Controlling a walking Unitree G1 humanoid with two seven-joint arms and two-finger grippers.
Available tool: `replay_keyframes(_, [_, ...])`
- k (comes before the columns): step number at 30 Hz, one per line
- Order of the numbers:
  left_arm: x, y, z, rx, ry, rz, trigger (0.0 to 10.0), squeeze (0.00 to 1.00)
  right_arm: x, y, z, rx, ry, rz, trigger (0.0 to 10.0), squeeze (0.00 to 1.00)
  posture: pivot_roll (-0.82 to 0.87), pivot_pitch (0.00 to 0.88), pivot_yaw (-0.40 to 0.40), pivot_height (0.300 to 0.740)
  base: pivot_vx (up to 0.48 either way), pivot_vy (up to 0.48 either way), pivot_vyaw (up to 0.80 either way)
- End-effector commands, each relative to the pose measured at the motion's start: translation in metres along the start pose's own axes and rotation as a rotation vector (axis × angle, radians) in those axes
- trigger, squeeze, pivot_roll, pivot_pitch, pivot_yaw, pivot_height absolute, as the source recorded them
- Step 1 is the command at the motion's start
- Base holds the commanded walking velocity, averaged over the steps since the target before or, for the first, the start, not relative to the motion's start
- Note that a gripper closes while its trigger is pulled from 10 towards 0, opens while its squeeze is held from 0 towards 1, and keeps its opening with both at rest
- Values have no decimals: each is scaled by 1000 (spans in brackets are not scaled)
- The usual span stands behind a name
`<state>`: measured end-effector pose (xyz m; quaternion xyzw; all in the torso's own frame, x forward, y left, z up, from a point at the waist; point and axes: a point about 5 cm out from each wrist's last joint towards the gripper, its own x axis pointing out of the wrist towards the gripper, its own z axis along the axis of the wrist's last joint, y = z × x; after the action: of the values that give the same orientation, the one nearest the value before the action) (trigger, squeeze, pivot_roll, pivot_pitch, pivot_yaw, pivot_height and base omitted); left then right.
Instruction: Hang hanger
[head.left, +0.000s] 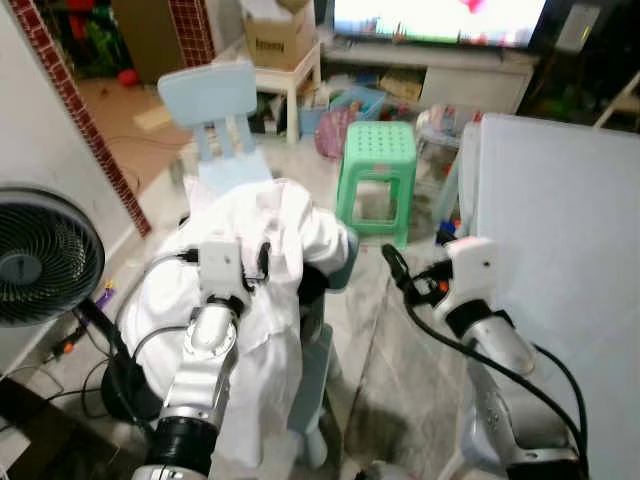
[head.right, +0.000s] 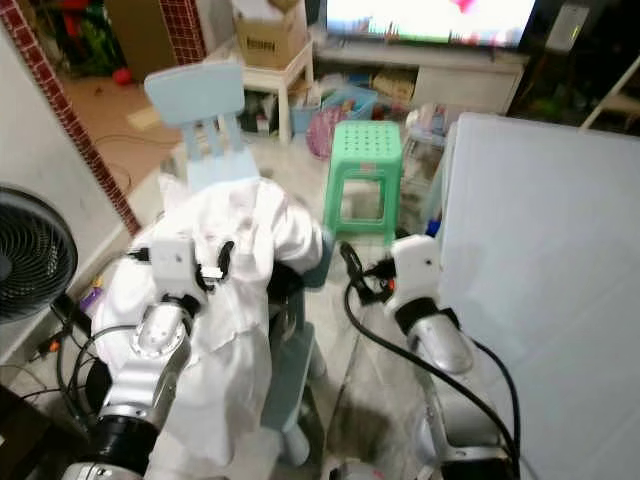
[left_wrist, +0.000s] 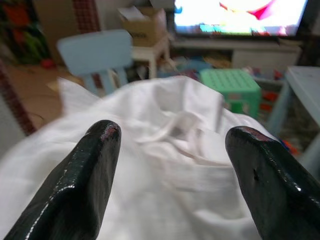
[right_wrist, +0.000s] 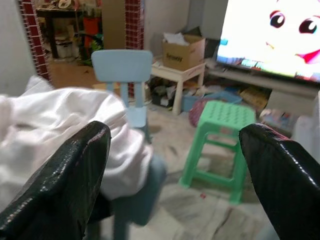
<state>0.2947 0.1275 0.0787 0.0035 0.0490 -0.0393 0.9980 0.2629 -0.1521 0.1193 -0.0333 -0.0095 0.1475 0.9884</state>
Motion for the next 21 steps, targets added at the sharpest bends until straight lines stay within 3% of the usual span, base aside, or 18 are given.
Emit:
replay_keyframes(1, [-1, 10, -8, -3, 61, 10, 10000, 0, 0, 7, 6, 6, -18, 27, 10000, 0, -28, 0, 0, 740, 0, 0, 0])
replay_keyframes(7, [-1, 7, -19, -37, 150, -14, 10000, 0, -15, 3, 1, -13, 33, 42, 10000, 0, -51, 0, -11, 740, 0, 0, 0])
replay_keyframes(12, [2, 7, -33, -42, 250, -18, 10000, 0, -40, -7, -1, -45, 97, 49, 10000, 0, -123, 10, -28, 740, 0, 0, 0])
replay_keyframes(16, [12, 11, -40, -40, 319, -23, 10000, 0, -54, -13, 1, -65, 137, 48, 10000, 0, -163, 31, -41, 740, 0, 0, 0])
replay_keyframes(21, [20, 18, -44, -59, 392, -18, 10000, 0, -60, -12, 3, -87, 153, 77, 10000, 0, -184, 38, -49, 740, 0, 0, 0])
